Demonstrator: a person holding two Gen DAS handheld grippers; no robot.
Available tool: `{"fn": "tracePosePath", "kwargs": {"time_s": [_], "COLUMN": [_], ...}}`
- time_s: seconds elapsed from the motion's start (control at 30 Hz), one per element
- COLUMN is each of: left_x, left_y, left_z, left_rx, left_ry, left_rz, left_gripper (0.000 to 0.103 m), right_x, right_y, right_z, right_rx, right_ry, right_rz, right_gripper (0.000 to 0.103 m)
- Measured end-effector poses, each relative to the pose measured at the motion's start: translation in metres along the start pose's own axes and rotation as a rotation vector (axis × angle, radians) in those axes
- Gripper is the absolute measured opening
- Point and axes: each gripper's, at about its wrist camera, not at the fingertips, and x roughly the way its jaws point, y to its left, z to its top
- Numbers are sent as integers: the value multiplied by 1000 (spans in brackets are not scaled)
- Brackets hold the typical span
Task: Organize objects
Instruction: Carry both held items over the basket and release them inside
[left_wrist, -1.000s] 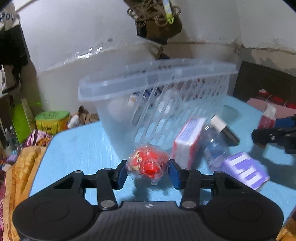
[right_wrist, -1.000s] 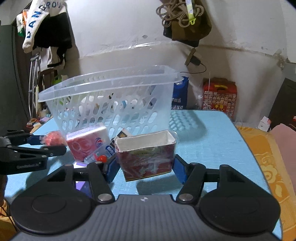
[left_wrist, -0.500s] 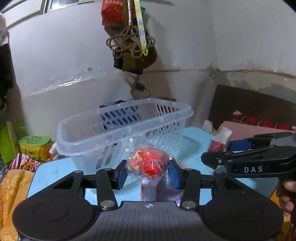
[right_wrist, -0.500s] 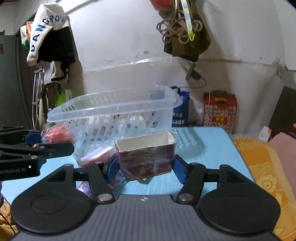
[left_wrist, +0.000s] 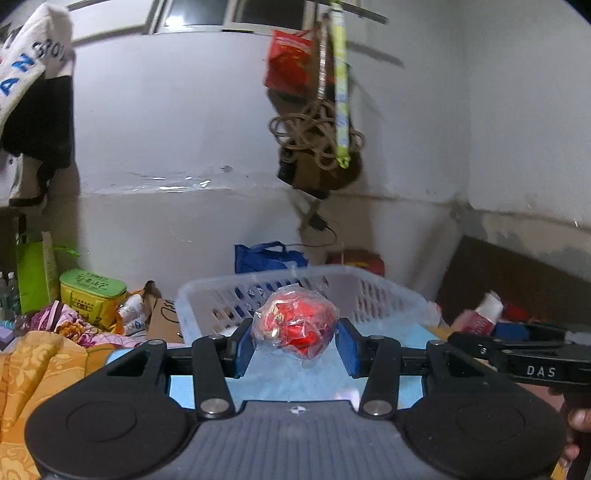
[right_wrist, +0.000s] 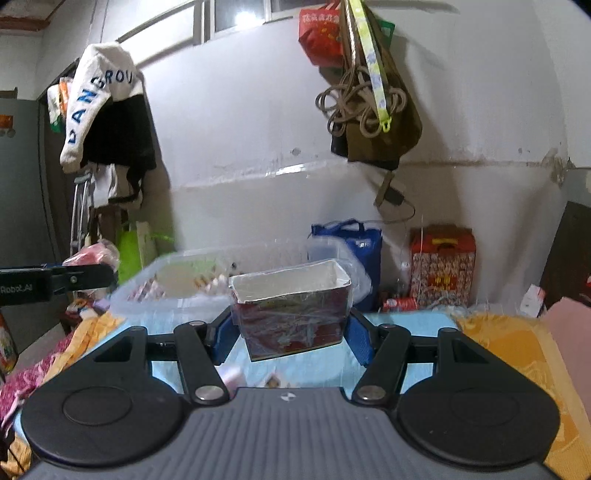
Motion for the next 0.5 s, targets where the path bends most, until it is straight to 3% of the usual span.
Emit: {"fn": "tracePosePath", "kwargs": {"time_s": [0.13,0.27,0.5], "left_x": [16,58,101], "left_y": [12,15,14], "left_z": [26,48,43], "left_rx": [-30,-45,-67], "left_ry": [17,84,165], "left_rz": [6,36,59], "left_gripper": [51,51,51], "right_x": [20,68,113], "right_y": [5,16,8], "right_z": [26,43,46], "right_rx": [-13,-105,-114], "right_ry": [-15,52,95], "right_rz": [11,-30,-29], "right_gripper": [64,64,64]}}
